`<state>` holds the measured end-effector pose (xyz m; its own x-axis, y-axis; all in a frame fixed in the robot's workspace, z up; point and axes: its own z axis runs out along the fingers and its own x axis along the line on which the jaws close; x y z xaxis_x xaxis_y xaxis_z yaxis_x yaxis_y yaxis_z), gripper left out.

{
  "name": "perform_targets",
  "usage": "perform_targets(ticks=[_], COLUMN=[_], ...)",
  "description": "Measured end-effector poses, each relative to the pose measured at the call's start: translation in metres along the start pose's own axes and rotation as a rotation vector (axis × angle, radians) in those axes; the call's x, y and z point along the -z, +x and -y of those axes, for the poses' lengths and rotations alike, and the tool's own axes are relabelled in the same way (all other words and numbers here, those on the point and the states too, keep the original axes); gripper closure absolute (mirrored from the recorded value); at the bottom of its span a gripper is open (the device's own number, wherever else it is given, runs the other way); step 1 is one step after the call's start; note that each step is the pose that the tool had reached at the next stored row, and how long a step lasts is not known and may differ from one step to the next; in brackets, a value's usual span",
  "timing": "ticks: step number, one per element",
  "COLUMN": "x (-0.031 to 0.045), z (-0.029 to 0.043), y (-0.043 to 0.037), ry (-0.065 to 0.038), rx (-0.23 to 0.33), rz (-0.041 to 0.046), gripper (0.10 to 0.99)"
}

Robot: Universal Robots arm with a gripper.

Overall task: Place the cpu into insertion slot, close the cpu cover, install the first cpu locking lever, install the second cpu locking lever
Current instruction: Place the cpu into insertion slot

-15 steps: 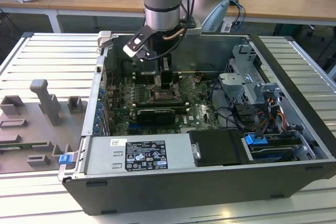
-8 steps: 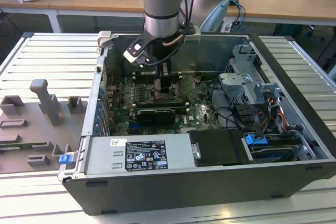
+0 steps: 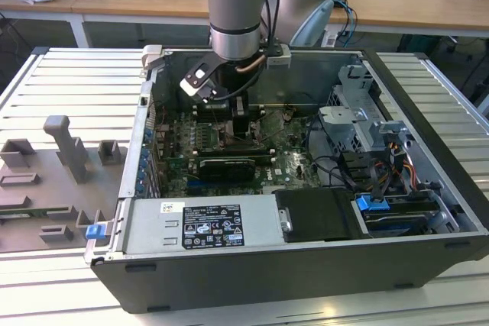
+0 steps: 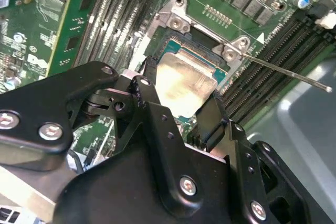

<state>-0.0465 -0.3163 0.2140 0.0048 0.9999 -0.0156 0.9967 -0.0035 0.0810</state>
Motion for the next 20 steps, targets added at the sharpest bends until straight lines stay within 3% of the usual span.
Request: perform_targets(ticks=[4,20], x=[-0.0053,-0.0189], z=[0.0003,-0.0009], y=[0.0001,0.0077], ry=[0.001,0.005], rx=[-0.034,-0.031], rz=[0.0029,0.0165], gripper=[0.545,0.545])
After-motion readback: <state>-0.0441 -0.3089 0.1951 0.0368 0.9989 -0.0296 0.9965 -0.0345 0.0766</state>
